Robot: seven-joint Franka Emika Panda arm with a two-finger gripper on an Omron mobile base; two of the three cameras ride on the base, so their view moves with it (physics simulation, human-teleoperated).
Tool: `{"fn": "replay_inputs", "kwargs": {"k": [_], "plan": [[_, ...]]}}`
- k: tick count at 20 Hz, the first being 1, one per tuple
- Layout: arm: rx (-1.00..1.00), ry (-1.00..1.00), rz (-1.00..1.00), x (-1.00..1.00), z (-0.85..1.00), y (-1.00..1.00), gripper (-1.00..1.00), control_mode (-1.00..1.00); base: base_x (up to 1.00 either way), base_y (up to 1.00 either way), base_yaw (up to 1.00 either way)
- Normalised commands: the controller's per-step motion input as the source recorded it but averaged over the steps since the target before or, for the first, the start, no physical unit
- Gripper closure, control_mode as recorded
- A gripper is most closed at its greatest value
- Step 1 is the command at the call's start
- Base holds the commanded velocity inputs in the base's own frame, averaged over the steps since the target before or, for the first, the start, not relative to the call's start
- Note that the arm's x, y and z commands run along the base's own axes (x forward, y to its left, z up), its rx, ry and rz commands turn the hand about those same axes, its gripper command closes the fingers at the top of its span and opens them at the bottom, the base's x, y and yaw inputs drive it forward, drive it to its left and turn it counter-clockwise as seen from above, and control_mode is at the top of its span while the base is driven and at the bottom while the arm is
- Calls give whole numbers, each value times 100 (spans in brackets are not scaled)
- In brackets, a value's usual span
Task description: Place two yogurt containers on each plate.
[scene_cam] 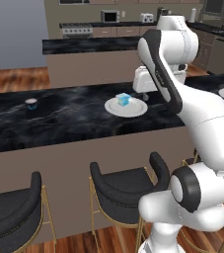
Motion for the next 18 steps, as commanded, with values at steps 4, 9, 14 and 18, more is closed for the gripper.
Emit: {"fn": "replay_inputs", "kwargs": {"k": [4, 9, 14, 18], "plan": [[0, 0, 0, -6, -1, 1, -100, -100, 0, 0, 0], [0, 0, 0, -6, -4, 8, -100, 100, -27, 63, 0], [0, 0, 0, 0, 0, 0, -100, 100, -4, 96, 0], [0, 0, 0, 0, 0, 0, -100, 100, 10, 88, 0]]}}
